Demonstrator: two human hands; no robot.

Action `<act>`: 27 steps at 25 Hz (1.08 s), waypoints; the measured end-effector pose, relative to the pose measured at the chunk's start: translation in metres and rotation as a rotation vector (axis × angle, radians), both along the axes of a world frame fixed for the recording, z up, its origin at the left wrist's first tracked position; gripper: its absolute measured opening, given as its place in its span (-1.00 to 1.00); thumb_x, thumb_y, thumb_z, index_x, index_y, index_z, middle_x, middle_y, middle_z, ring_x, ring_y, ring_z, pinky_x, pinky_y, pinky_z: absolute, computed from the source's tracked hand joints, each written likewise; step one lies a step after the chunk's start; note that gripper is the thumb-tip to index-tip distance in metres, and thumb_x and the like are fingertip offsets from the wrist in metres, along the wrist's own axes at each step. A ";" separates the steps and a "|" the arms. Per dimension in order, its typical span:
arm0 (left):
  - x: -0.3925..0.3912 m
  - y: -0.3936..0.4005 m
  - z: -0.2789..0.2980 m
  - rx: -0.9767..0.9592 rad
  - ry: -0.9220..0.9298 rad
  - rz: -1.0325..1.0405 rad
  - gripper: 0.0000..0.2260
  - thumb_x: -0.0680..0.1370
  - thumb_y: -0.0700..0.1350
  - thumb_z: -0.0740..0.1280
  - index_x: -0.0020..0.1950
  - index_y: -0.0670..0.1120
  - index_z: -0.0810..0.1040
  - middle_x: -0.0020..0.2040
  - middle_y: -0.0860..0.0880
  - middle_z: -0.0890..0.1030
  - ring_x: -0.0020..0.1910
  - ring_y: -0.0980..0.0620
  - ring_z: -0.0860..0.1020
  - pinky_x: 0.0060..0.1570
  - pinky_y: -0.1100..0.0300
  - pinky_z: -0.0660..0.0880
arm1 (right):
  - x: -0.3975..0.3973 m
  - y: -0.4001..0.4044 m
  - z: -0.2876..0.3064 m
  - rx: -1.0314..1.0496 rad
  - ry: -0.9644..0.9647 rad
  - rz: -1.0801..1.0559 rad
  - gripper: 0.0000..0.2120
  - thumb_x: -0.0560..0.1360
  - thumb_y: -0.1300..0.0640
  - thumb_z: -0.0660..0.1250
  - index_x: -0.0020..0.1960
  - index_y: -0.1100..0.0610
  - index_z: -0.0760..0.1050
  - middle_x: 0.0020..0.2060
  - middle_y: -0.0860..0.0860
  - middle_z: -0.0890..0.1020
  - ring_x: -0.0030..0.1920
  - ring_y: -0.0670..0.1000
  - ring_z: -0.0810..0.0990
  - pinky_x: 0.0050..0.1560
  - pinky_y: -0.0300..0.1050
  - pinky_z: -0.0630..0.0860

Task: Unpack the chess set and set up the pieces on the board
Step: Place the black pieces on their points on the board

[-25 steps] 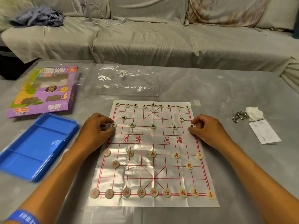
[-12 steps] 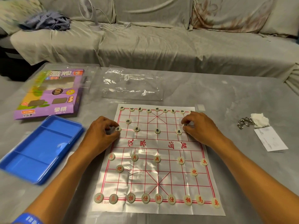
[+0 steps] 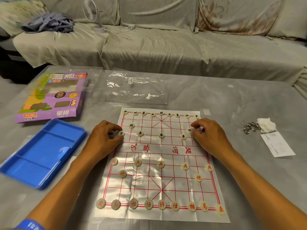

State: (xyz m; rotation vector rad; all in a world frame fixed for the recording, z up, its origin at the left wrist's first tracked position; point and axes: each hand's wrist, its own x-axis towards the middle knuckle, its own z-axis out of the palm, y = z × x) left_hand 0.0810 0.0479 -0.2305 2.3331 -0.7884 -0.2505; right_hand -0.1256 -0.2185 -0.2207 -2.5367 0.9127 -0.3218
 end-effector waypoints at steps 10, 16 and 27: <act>-0.022 0.031 0.032 -0.050 -0.024 0.114 -0.71 0.52 -0.03 0.37 0.24 0.03 0.51 0.24 0.01 0.47 0.11 0.07 0.45 0.07 0.17 0.45 | 0.004 0.087 0.019 0.040 -0.064 0.207 -0.80 0.55 0.05 0.30 0.16 0.01 0.54 0.16 -0.07 0.57 0.15 -0.09 0.42 0.16 -0.22 0.36; 0.012 0.105 0.049 0.521 -0.056 0.329 -0.13 0.30 0.33 0.44 0.49 0.10 0.16 0.51 -0.12 0.18 0.44 -0.23 0.18 0.32 -0.26 0.19 | 0.036 0.158 0.036 0.044 -0.057 0.392 -0.76 0.56 -0.01 0.27 0.21 -0.04 0.51 0.19 -0.12 0.54 0.15 -0.10 0.42 0.09 -0.25 0.36; 0.039 0.137 0.031 0.608 0.088 0.366 0.11 0.14 0.48 0.41 0.52 0.18 -0.07 0.51 -0.16 0.08 0.45 -0.26 0.12 0.32 -0.26 0.15 | 0.056 0.191 0.032 0.078 0.000 0.440 -0.75 0.56 -0.02 0.25 0.22 -0.06 0.51 0.23 -0.13 0.53 0.23 -0.09 0.41 0.22 -0.19 0.35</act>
